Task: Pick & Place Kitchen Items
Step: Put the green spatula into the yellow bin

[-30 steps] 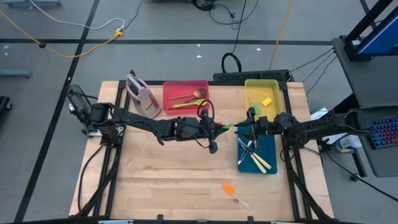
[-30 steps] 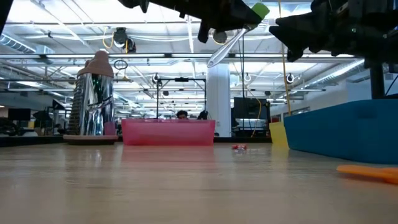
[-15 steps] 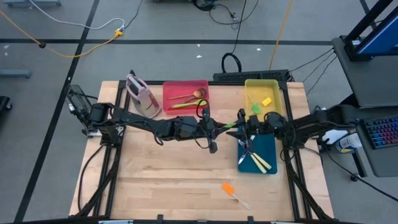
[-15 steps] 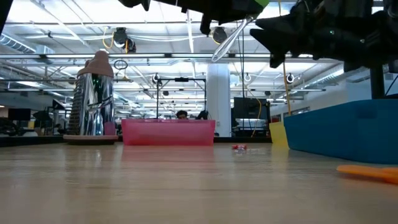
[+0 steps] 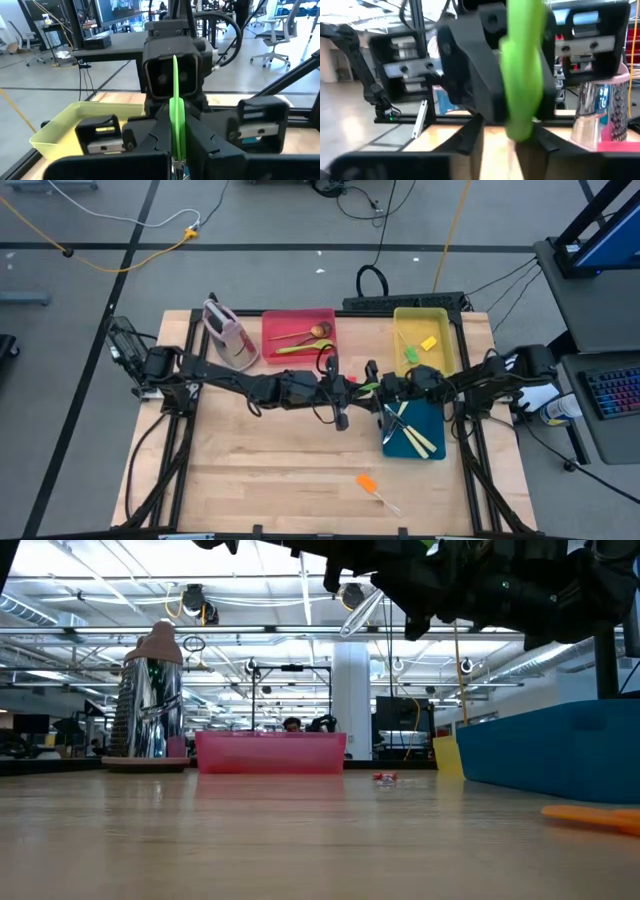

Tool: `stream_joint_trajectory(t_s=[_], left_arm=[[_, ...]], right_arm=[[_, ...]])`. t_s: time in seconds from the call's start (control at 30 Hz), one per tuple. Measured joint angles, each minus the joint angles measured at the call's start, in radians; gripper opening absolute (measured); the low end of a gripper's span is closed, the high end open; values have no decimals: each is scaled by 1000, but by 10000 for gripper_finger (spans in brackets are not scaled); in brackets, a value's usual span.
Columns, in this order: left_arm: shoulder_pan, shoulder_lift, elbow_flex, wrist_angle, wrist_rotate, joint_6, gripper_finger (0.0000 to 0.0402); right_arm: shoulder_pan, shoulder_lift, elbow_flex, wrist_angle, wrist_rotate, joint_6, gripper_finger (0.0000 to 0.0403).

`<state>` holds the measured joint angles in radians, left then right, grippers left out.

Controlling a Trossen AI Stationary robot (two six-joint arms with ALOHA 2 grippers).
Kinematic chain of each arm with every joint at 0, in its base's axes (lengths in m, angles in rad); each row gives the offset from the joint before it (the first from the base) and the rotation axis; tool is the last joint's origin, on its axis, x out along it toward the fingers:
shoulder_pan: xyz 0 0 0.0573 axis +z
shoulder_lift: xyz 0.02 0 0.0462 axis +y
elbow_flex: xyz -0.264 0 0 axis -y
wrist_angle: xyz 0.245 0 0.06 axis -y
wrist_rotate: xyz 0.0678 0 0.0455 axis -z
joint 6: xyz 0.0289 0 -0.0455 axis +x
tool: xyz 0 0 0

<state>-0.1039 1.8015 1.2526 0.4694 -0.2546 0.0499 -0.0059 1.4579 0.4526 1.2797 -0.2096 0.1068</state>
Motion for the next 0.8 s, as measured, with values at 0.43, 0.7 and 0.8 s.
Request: stream_joint_trajectory(t_s=[0.43, 0.7, 0.8], left_arm=[[-13, 0, 0, -2, -17, 16, 29], [-13, 0, 1, -40, -21, 7, 70], [-13, 0, 1, -70, -22, -3, 86]], right_arm=[[0, 10, 0, -4, 3, -37, 6], [0, 7, -1, -13, -1, -29, 5], [0, -8, -1, -22, -2, -29, 5]])
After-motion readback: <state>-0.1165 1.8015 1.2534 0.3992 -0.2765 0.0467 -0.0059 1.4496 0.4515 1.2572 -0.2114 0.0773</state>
